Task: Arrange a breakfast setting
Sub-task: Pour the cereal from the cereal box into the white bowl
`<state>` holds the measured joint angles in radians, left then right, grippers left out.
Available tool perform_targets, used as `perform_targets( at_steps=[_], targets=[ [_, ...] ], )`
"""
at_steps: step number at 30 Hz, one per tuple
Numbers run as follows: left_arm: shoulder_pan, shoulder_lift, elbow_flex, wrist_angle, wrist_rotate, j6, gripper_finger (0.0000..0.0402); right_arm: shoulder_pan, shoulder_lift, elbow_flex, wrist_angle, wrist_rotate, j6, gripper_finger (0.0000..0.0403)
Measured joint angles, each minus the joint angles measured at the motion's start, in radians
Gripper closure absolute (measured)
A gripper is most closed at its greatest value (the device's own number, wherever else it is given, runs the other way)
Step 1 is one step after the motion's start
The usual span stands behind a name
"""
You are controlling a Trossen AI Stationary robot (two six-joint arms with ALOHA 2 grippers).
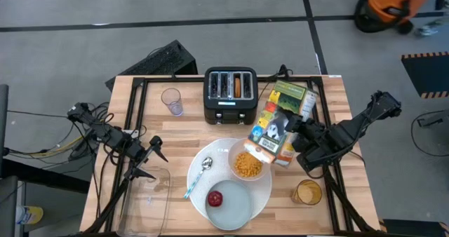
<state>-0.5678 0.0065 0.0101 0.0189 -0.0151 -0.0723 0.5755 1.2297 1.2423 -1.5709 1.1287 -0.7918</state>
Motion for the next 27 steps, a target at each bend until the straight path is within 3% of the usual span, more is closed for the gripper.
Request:
perform_targets(
  at_steps=[18,27],
  targets=[
    [0.000,0.000,0.000,0.000,0.000,0.000,0.0062,-0.002,-0.090,-0.051,0.001,-0.147,0.200,0.0233],
    [0.000,0.000,0.000,0.000,0.000,0.000,0.0062,-0.002,-0.153,-0.118,-0.001,-0.222,0.484,0.0232]
  ],
)
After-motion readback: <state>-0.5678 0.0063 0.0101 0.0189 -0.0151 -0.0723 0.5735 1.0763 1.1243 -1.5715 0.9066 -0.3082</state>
